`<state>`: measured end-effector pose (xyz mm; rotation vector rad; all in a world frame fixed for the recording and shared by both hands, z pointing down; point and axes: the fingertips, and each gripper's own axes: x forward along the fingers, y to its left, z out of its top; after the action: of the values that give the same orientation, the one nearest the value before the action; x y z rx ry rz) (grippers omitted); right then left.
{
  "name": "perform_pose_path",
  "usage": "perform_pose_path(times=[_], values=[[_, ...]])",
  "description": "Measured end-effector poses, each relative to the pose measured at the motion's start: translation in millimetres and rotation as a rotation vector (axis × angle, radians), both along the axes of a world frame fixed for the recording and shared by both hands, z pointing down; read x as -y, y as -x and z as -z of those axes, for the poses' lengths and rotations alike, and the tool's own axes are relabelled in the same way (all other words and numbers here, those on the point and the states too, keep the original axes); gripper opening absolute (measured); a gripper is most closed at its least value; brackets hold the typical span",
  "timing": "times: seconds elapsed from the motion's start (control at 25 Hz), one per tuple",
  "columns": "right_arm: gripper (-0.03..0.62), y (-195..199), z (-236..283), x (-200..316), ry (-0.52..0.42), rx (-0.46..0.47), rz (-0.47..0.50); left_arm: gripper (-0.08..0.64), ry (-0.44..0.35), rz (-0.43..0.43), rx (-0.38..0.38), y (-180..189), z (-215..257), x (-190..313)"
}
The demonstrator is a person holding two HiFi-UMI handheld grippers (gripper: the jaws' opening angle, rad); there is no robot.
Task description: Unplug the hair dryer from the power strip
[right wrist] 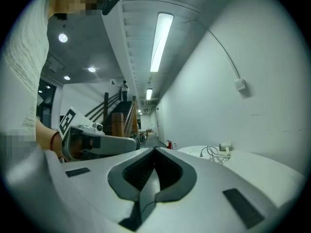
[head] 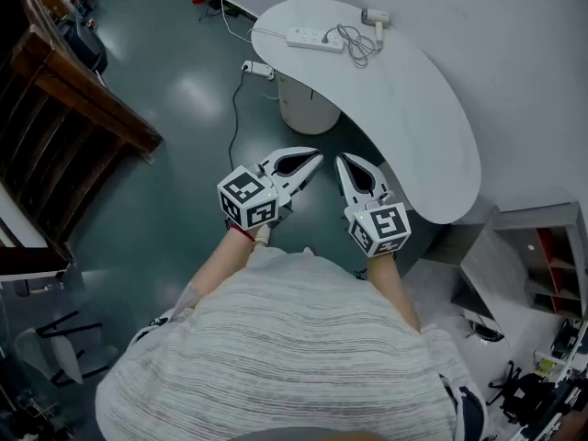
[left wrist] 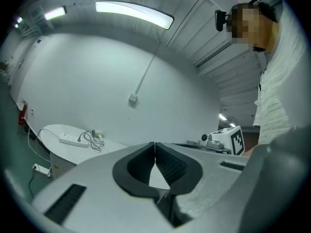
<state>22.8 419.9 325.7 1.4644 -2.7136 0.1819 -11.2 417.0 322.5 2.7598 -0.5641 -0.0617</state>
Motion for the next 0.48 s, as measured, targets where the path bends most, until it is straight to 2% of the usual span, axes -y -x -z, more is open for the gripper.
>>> perform_pose_path(times=[0.28,0.48], values=[[0.025,-2.0,0.6,-0.6,-0.007,0.004,0.031,0.008,0.002,0.019,0.007,-3.4,-0.1,-2.2],[0.026,-14.6,8.3,-3.0,-0.027,0.066,0.026,0.008,0.003,0.023,0.016,-14.3,0.7,-8.2]])
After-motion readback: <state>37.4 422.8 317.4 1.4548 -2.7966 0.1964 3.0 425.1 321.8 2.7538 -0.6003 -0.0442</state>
